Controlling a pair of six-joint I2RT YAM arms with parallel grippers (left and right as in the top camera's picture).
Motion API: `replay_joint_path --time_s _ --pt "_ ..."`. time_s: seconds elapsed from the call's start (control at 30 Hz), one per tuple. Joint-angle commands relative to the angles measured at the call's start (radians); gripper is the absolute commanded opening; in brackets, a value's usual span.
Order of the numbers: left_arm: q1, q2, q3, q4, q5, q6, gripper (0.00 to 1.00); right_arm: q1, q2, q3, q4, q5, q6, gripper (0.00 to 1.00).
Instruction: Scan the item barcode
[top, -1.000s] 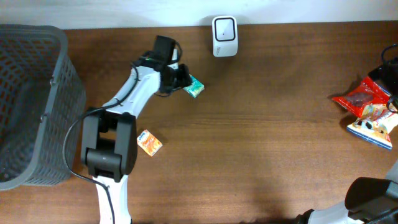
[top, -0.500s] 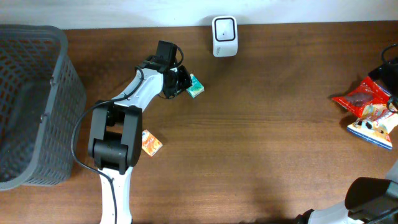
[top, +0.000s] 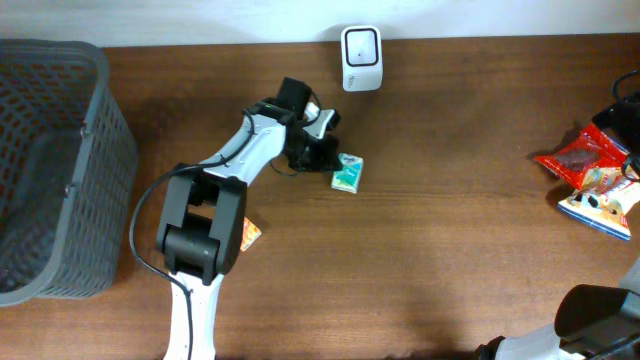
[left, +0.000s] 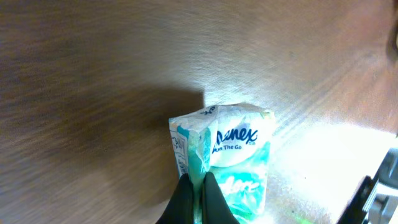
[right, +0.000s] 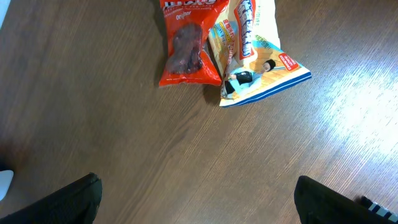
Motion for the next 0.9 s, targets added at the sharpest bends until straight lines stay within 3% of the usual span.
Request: replay_joint_path --time_s 0.0,0.13,0.17,0.33,0.4,0.5,0.57,0.6,0.73,0.87 --pt "-0.013 0.017 0.011 0.024 0.026 0.047 0.08 0.006 0.001 0.006 -0.001 -0.001 0.011 0.99" --pt "0.014 0.017 0.108 -0.020 -0.017 0.005 0.31 0.006 0.001 0.006 0.000 -0.001 0.011 0.99" --pt "0.023 0.016 0.157 -0.062 -0.079 -0.013 0.52 0.006 0.001 0.006 -0.001 -0.001 0.011 0.99" --pt "0.036 0.015 0.442 -0.362 -0.366 -0.013 0.60 0.006 0.001 0.006 0.000 -0.001 0.011 0.99" --pt "0.036 0.015 0.581 -0.506 -0.428 -0.013 0.69 0.006 0.001 0.006 -0.001 -0.001 0.011 0.99" --pt "0.036 0.015 0.710 -0.667 -0.501 -0.013 0.71 0.006 0.001 0.006 0.000 -0.001 0.011 0.99" --pt "0.036 0.015 0.779 -0.751 -0.526 -0.014 0.78 0.006 0.001 0.006 0.000 -0.001 0.011 0.99" --pt "0.036 0.015 0.813 -0.792 -0.547 -0.029 1.00 0.006 0.001 0.006 -0.001 -0.001 0.011 0.98" --pt "0.036 0.009 0.850 -0.879 -0.675 -0.119 0.99 0.006 0.001 0.006 -0.001 -0.001 0.011 0.99" --pt "0.036 -0.011 0.850 -0.903 -0.671 -0.148 0.99 0.006 0.001 0.006 0.000 -0.001 0.011 0.99"
